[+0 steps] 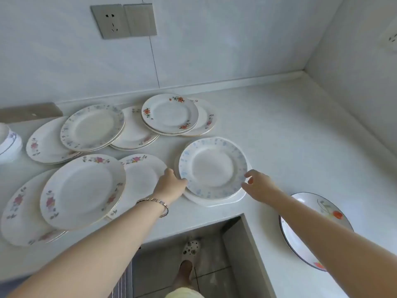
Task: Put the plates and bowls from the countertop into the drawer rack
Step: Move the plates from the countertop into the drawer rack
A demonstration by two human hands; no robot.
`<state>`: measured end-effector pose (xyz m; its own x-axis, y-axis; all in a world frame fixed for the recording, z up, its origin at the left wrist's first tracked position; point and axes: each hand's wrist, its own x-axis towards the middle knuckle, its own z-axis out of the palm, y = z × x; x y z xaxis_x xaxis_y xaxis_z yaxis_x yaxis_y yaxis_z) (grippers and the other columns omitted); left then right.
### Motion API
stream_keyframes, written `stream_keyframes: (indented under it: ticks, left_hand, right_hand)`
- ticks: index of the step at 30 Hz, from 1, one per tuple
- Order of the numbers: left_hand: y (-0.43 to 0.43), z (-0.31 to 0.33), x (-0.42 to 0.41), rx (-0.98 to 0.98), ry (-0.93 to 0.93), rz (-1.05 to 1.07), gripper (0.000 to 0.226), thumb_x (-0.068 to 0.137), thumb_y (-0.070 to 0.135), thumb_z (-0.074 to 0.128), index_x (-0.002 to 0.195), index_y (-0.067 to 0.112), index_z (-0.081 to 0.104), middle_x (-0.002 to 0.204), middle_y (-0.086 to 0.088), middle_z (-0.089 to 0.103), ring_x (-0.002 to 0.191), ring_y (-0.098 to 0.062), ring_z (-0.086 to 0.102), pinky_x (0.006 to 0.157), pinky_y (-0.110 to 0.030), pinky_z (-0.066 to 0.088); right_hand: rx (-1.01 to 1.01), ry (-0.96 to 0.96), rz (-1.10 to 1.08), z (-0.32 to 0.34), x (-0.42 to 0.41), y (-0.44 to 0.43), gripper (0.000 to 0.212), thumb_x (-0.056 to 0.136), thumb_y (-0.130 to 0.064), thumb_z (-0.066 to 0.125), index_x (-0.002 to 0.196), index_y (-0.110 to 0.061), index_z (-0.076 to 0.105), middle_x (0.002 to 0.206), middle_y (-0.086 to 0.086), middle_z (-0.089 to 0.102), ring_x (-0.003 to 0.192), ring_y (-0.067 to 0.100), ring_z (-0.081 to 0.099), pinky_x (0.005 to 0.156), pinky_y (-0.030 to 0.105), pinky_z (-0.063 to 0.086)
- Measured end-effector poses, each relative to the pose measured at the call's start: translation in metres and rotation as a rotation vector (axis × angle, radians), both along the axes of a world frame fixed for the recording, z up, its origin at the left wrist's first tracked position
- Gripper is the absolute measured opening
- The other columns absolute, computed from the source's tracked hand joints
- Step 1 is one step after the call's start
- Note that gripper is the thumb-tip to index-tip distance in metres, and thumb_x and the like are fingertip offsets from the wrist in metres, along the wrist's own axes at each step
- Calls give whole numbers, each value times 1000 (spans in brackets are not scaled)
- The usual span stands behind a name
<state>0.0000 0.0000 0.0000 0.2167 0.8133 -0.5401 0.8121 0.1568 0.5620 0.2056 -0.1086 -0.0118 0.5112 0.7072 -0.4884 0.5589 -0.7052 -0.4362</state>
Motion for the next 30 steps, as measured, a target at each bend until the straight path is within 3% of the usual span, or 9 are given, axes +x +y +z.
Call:
stream_keyframes:
  ticks: [3, 6, 9, 13, 18, 23, 25, 27, 30]
  left_hand:
    - [38, -20, 24, -96, 19, 15, 44, 88, 23, 51, 126, 2, 41, 124, -16, 54, 116, -31, 52, 79, -27, 36]
    - [60, -40, 40, -160, 46, 13, 25, 84, 20, 51, 106, 8, 53, 102, -13, 62, 93, -29, 58, 81, -33, 47]
    - [64, -63, 46, -185, 144, 29, 50, 80, 26, 53, 124, 4, 44, 120, -17, 57, 108, -32, 56, 89, -34, 48]
    - [62, -69, 52, -182, 223, 22, 61, 86, 24, 49, 138, -1, 28, 130, -22, 49, 116, -35, 54, 96, -40, 47]
    - [64, -62, 59, -186, 246, 39, 59, 91, 21, 48, 140, -3, 27, 138, -24, 41, 128, -35, 43, 104, -37, 39]
    - [64, -65, 54, -252, 134, 104, 37, 79, 27, 58, 104, 1, 52, 105, -13, 66, 97, -30, 64, 81, -32, 53]
    - [58, -54, 55, -265, 65, 109, 13, 84, 16, 60, 81, 9, 49, 79, -1, 58, 82, -20, 59, 59, -20, 43]
    - [43, -43, 53, -223, -31, 127, 14, 83, 9, 62, 85, 11, 48, 74, 4, 51, 72, -14, 55, 42, -10, 36]
    - [30, -34, 46, -203, -183, 163, 32, 79, 10, 67, 105, 10, 48, 87, 3, 57, 66, 2, 48, 41, -4, 39]
  right_hand:
    - [12, -5, -113, -10, 24, 33, 50, 91, -27, 52, 139, -17, 39, 135, 8, 48, 117, 25, 52, 95, 32, 43]
    - [-74, 20, -186, -20, 41, 60, 61, 91, -32, 50, 146, -18, 28, 142, 13, 40, 126, 29, 47, 100, 34, 39]
    - [-147, 66, -251, -36, 53, 79, 65, 92, -38, 49, 147, -12, 24, 142, 16, 42, 129, 31, 45, 102, 36, 38]
    - [-176, 178, -314, -52, 62, 93, 51, 91, -33, 53, 134, -7, 44, 118, 11, 59, 105, 28, 56, 78, 29, 39]
    - [-44, 351, -486, -59, 66, 101, 40, 88, -23, 62, 124, -8, 55, 98, 6, 60, 86, 23, 57, 72, 27, 44]
    - [-5, 327, -522, -59, 62, 80, 37, 86, -23, 64, 117, -5, 59, 97, 9, 62, 89, 26, 59, 75, 31, 46]
    - [40, 293, -533, -53, 62, 65, 34, 85, -21, 65, 112, -1, 61, 90, 8, 60, 84, 25, 56, 65, 27, 46]
    - [94, 251, -519, -40, 61, 45, 30, 85, -19, 66, 108, 0, 62, 82, 6, 58, 78, 23, 54, 57, 20, 41]
    - [169, 225, -511, -20, 63, 24, 28, 84, -21, 67, 104, -2, 64, 81, 7, 58, 75, 24, 55, 57, 23, 43]
